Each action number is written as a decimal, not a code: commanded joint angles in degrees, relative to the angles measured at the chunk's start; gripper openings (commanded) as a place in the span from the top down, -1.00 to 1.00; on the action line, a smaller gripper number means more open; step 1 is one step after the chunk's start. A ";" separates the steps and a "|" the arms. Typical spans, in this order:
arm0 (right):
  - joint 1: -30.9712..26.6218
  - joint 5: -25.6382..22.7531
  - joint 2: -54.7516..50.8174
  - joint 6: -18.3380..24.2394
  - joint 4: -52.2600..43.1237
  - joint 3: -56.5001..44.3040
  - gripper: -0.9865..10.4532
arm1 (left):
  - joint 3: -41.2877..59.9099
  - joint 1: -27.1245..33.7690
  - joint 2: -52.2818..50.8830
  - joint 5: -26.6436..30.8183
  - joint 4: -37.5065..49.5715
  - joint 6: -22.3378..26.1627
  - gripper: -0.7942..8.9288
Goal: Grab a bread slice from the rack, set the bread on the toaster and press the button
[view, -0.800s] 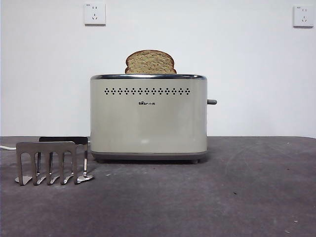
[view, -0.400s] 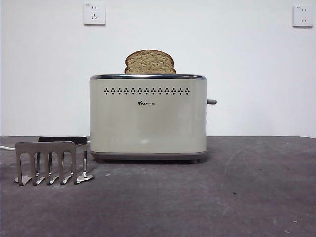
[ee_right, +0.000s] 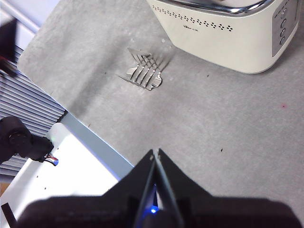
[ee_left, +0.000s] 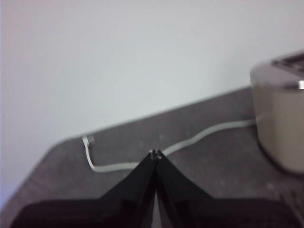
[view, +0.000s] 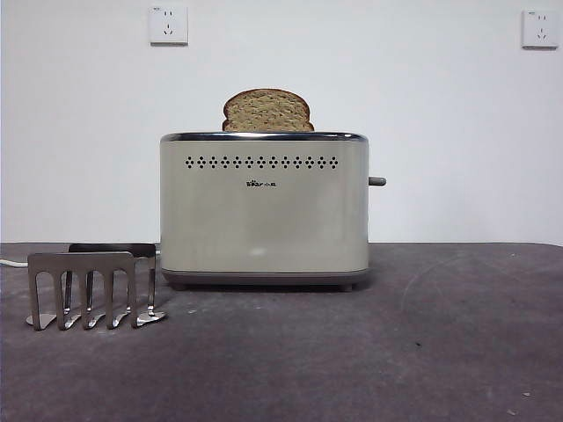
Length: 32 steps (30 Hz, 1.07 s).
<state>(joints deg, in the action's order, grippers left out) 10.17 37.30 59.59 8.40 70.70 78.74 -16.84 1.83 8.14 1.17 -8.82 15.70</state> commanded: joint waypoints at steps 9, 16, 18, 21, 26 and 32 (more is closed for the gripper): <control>0.02 -0.15 0.00 0.48 -0.15 -0.24 0.83 | 13.40 0.20 -8.04 0.13 0.02 -2.75 0.84; 0.02 -0.15 0.00 0.48 -0.15 -0.24 0.82 | 16.52 0.20 -8.02 -0.04 -2.27 -5.09 0.84; 0.02 -0.15 0.00 0.48 -0.15 -0.24 0.83 | 16.52 0.20 -8.02 -0.13 -2.21 -5.44 0.84; 0.02 -0.15 0.00 0.48 -0.15 -0.24 0.82 | 16.52 0.20 -8.02 -0.52 -2.19 -5.70 0.84; 0.02 -0.15 0.00 0.48 -0.15 -0.24 0.82 | 16.50 0.20 -8.02 -1.29 -2.05 -5.66 0.84; 0.02 -0.15 0.00 0.48 -0.15 -0.24 0.83 | 16.50 0.20 -8.02 -1.31 -2.05 -5.66 0.84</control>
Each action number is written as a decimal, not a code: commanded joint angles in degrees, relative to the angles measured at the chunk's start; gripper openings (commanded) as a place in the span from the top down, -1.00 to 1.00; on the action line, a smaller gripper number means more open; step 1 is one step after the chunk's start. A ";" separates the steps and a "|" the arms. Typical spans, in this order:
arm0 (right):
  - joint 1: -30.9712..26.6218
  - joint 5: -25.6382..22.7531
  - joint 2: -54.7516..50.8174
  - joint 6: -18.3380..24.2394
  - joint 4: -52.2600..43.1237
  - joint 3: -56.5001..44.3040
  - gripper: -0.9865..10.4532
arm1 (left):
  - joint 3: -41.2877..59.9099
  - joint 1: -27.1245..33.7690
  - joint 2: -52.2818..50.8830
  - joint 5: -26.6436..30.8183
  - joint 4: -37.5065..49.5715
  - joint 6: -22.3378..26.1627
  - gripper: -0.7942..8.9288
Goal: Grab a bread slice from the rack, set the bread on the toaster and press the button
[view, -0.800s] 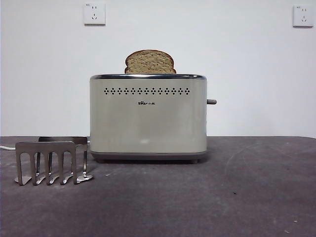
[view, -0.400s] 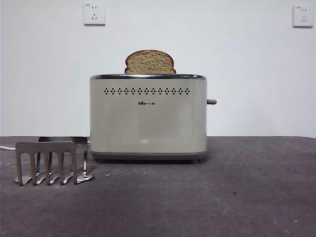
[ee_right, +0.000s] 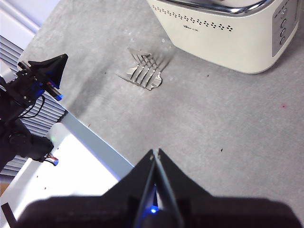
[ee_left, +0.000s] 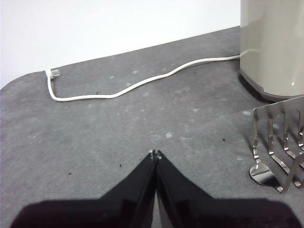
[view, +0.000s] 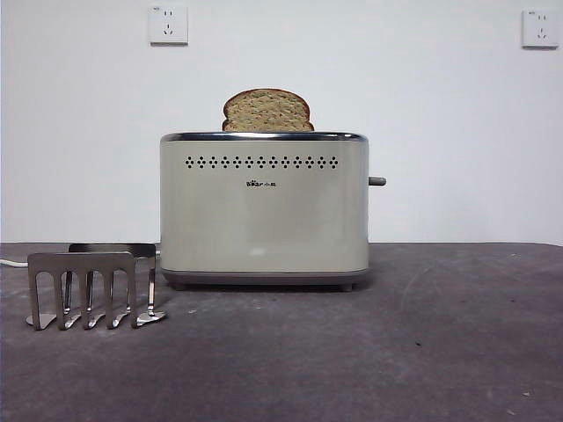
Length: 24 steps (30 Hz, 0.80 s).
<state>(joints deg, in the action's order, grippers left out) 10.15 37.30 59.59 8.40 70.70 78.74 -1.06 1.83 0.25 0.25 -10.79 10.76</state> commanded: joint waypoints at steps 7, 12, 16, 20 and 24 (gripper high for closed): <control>0.04 -0.15 0.00 0.48 -0.13 -0.24 0.83 | 0.72 0.17 -0.13 -0.39 -0.09 -0.72 0.84; 0.04 -0.15 0.00 0.48 -0.15 -0.24 0.83 | 0.72 0.17 -0.13 -0.39 -0.09 -0.72 0.84; -0.57 -1.14 -0.22 2.60 -0.94 -0.24 0.83 | 0.72 0.17 -0.13 -0.39 -0.09 -0.72 0.84; -2.60 -5.14 -4.70 2.93 -5.22 -0.94 0.83 | 0.72 0.20 -0.13 -0.37 -0.09 -0.72 0.84; -4.66 -4.72 -12.35 0.50 -15.78 -6.12 0.83 | 0.72 0.17 -0.13 -0.37 -0.09 -0.72 0.84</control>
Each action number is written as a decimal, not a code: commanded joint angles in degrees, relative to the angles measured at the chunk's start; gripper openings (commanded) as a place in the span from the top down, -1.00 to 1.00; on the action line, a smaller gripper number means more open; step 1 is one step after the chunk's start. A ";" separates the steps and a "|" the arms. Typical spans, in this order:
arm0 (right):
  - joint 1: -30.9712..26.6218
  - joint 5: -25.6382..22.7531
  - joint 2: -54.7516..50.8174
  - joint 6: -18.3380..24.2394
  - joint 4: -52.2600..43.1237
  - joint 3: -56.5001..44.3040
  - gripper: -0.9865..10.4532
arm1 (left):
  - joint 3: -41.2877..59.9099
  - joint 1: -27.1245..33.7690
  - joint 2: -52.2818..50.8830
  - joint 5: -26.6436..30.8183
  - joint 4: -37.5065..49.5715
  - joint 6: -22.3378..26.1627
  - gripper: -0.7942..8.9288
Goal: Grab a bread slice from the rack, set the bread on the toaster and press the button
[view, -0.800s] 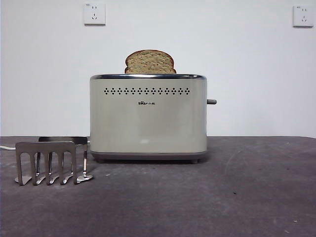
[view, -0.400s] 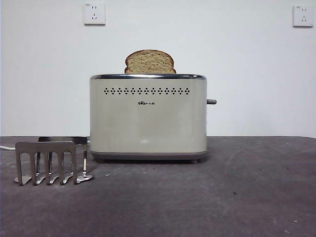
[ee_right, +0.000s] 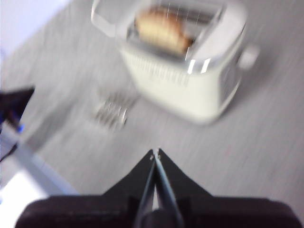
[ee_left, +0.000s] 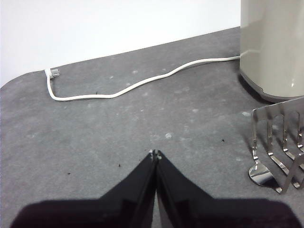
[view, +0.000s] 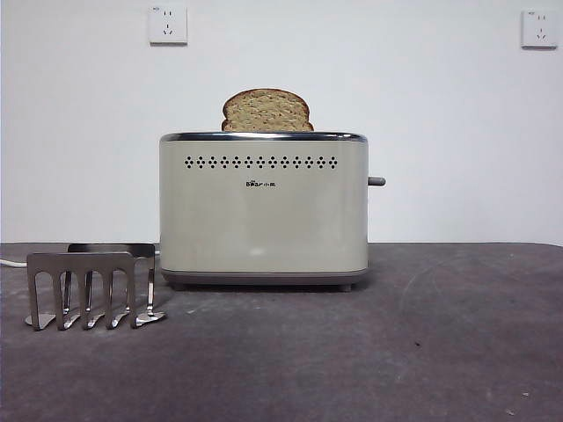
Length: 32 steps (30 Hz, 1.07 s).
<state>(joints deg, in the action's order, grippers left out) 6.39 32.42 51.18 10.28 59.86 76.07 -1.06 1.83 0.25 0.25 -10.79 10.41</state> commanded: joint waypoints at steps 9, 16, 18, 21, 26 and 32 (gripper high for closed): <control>-4.94 -13.66 -22.40 -8.85 -31.45 -31.76 0.82 | 0.72 0.20 -0.13 -0.37 -0.09 -0.37 0.84; -4.94 -15.58 -33.42 -9.75 -49.29 -51.17 0.83 | 0.72 0.17 -0.13 -0.37 -0.09 -0.37 0.84; -4.94 -18.14 -36.24 -9.79 -50.40 -54.77 0.83 | 0.72 0.17 -0.13 -0.37 -0.09 -0.35 0.84; -4.94 -19.50 -40.74 -10.03 -52.09 -60.50 0.83 | 0.72 0.17 -0.13 -0.37 -0.09 -0.37 0.84; -4.96 -19.61 -48.17 -10.54 -52.13 -69.37 0.83 | 0.72 0.20 -0.13 -0.37 -0.09 -0.37 0.84; -4.96 -24.41 -51.12 -15.23 -49.96 -75.80 0.83 | 0.72 0.17 -0.13 -0.37 -0.09 -0.37 0.84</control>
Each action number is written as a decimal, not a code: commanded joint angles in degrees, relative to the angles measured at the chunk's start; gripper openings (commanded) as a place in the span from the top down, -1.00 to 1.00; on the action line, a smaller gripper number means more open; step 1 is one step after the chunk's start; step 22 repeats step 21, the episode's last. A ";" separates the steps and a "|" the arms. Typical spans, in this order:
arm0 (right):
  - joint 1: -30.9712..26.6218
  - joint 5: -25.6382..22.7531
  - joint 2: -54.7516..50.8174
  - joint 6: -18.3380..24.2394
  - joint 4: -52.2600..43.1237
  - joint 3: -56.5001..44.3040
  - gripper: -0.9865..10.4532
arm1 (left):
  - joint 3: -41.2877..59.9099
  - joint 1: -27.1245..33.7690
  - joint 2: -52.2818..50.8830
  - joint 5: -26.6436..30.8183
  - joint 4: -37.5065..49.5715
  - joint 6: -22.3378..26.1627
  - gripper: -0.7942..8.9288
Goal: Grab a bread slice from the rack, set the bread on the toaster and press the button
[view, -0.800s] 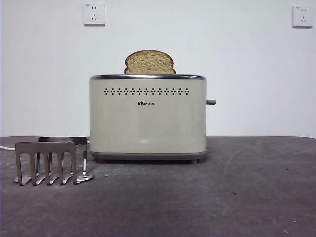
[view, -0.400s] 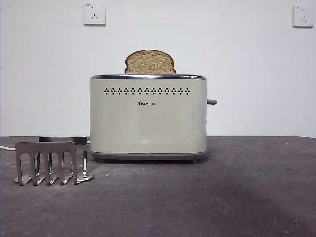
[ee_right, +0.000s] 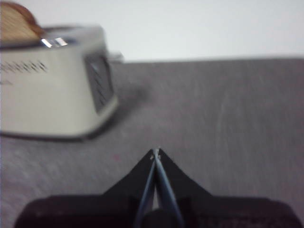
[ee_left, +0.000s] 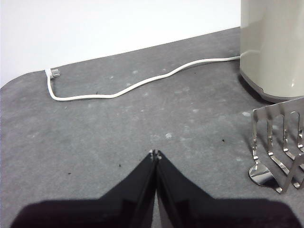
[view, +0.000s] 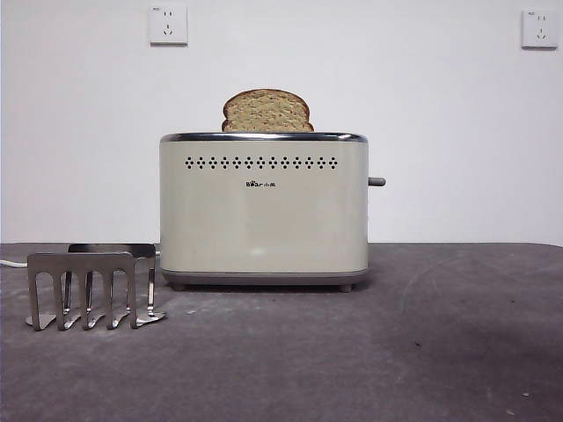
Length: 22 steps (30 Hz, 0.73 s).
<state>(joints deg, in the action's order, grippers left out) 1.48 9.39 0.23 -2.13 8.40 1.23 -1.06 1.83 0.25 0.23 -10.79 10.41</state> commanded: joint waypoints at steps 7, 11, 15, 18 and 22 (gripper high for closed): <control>-0.13 -2.29 -0.17 -2.47 1.64 -0.96 0.83 | 0.72 0.17 -0.07 -0.35 -0.04 -0.35 0.84; -0.17 -2.29 -0.17 -4.70 1.44 -0.96 0.83 | 0.72 0.17 -0.04 -0.35 -0.04 -0.37 0.84; -0.20 -2.32 -0.17 -4.68 1.44 -0.96 0.82 | 0.72 0.17 -0.04 -0.35 -0.04 -0.37 0.84; -0.20 -2.32 -0.17 -4.68 1.46 -0.96 0.83 | 0.72 0.17 -0.04 -0.35 -0.04 -0.37 0.84; -0.20 -2.32 -0.15 -4.68 1.46 -0.96 0.83 | 0.72 0.17 -0.04 -0.35 -0.04 -0.37 0.84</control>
